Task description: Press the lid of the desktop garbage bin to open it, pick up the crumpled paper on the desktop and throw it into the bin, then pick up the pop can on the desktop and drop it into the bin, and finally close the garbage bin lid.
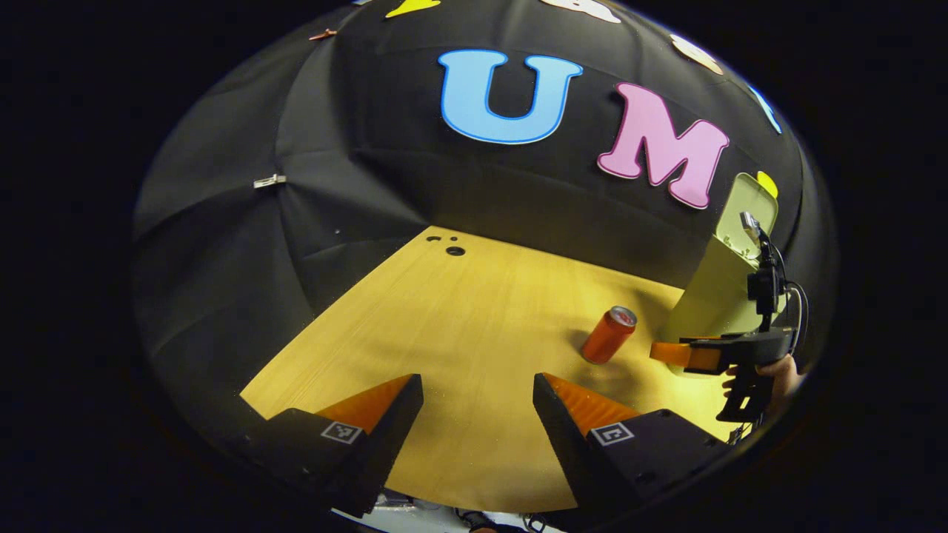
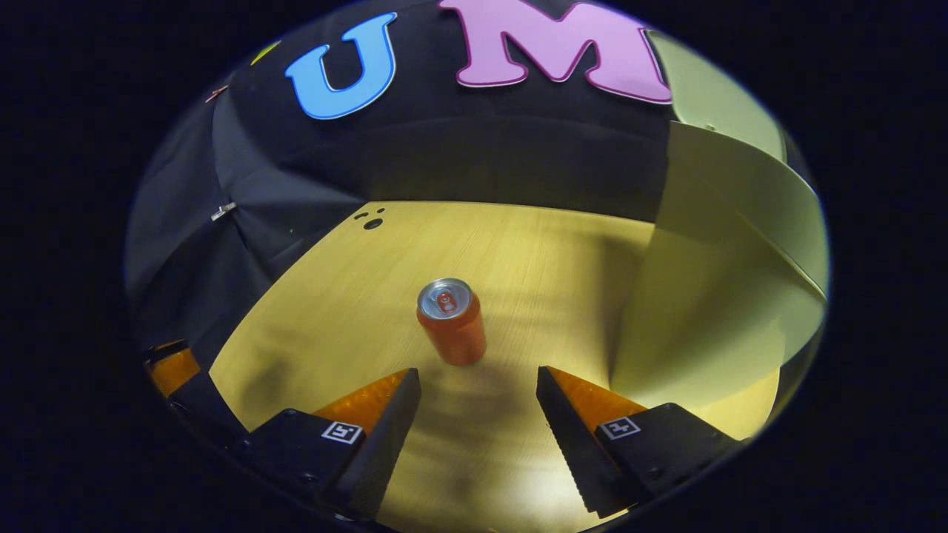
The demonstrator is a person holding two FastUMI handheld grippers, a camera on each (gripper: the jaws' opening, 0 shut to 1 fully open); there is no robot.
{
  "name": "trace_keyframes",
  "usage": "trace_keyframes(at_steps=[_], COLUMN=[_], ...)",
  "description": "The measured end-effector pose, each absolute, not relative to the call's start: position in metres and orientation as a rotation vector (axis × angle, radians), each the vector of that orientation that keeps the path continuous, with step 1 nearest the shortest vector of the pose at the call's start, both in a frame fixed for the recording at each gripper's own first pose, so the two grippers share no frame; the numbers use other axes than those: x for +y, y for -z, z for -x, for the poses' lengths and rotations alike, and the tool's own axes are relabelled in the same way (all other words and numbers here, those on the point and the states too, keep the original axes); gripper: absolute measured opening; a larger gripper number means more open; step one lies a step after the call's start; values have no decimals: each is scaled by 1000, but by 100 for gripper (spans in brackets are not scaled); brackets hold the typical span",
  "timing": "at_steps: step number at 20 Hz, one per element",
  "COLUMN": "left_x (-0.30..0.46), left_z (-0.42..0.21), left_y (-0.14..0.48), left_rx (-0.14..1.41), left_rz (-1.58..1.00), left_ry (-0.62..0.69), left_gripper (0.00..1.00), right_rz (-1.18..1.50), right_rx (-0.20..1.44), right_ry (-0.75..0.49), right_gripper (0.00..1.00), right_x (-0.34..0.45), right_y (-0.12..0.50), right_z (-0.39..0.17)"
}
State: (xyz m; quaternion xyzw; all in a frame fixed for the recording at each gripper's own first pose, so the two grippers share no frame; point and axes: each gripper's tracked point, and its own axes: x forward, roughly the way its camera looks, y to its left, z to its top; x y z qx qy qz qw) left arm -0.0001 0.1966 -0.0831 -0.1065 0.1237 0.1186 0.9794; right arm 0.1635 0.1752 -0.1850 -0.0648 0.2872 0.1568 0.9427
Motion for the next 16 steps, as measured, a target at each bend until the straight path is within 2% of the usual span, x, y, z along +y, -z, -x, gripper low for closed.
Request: trace_keyframes(at_steps=[5,16], left_x=[206,182], left_z=[16,24], left_y=[98,113], left_rx=[283,334], left_rz=[256,278], left_ry=[-304,-312], left_gripper=[96,96], right_rz=[142,167], right_rx=[629,664], right_ry=[-348,-301], right_gripper=[99,99], right_x=[201,213], right_y=[210,246], right_z=[-188,-241])
